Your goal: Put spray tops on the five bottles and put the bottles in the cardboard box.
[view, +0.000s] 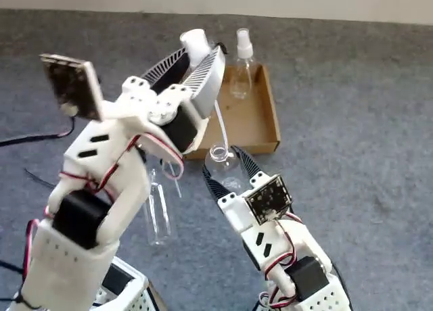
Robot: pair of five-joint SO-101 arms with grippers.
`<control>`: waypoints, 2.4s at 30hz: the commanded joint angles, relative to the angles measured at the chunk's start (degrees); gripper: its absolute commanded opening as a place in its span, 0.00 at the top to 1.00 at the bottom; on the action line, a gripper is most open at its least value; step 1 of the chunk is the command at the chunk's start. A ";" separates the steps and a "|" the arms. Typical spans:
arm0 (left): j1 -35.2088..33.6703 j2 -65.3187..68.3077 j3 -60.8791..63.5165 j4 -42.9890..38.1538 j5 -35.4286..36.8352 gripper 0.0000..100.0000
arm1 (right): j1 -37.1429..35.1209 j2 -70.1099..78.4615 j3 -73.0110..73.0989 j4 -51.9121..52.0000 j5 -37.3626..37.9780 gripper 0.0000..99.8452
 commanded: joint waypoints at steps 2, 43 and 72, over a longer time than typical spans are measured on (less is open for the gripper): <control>0.57 3.38 -0.04 -1.93 -0.53 0.99 | -0.48 -0.92 -0.92 0.13 -0.44 1.00; -2.33 3.82 -3.91 3.16 -0.62 0.99 | 2.77 -0.84 -1.10 0.04 -0.44 1.00; 9.54 -0.92 5.76 27.96 -27.87 0.99 | 2.77 -0.84 -0.92 -0.04 -0.53 1.00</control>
